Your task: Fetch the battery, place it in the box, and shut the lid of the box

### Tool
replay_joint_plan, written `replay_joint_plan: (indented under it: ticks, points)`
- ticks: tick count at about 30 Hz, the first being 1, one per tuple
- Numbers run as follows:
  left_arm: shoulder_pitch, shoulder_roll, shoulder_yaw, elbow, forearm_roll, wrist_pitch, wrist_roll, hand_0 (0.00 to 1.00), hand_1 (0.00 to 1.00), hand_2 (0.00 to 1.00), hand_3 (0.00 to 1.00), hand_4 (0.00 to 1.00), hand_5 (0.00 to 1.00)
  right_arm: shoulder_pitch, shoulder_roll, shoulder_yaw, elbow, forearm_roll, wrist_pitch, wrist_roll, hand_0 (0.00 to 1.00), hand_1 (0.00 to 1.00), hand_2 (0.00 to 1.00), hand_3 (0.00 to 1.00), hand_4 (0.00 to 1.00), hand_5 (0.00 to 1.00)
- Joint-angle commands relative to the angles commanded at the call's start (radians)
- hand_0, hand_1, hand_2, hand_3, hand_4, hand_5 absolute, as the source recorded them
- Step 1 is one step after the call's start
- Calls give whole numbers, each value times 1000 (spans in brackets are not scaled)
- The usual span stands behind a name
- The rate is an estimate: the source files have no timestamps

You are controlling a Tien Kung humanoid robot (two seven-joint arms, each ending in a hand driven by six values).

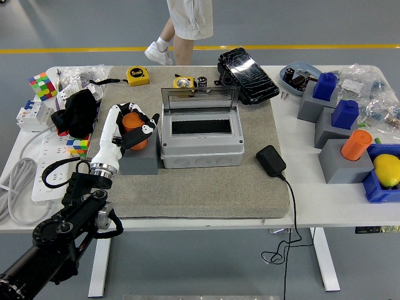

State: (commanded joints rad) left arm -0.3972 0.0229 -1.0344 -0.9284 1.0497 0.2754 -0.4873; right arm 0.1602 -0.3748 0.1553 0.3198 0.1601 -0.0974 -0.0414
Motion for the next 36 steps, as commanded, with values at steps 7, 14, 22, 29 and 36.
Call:
replay_joint_plan:
  ticks: [7,14,22,29,36]
  points:
    - [-10,30,7,-91,106,7,12,77,82,179,219,682,2,0,-2,-9,0,2,0,1,567,596,576,549,934,481]
    - [-84,75,111,-217,300,-7,132,84,85,182,220,721,2,2,-4,-10,0,3,-2,3,570,596,576,548,934,481]
    - [-222,52,297,-206,506,31,265,85,92,187,227,770,2,1,-1,-7,1,3,-3,4,568,596,575,549,934,481]
    - [-318,0,403,-138,681,5,457,88,95,189,232,803,2,-2,0,-13,1,8,-3,4,570,596,574,549,934,480]
    - [-393,-23,463,-38,747,-28,578,100,105,200,251,871,2,0,-1,-17,1,10,-4,3,570,596,574,549,934,480]
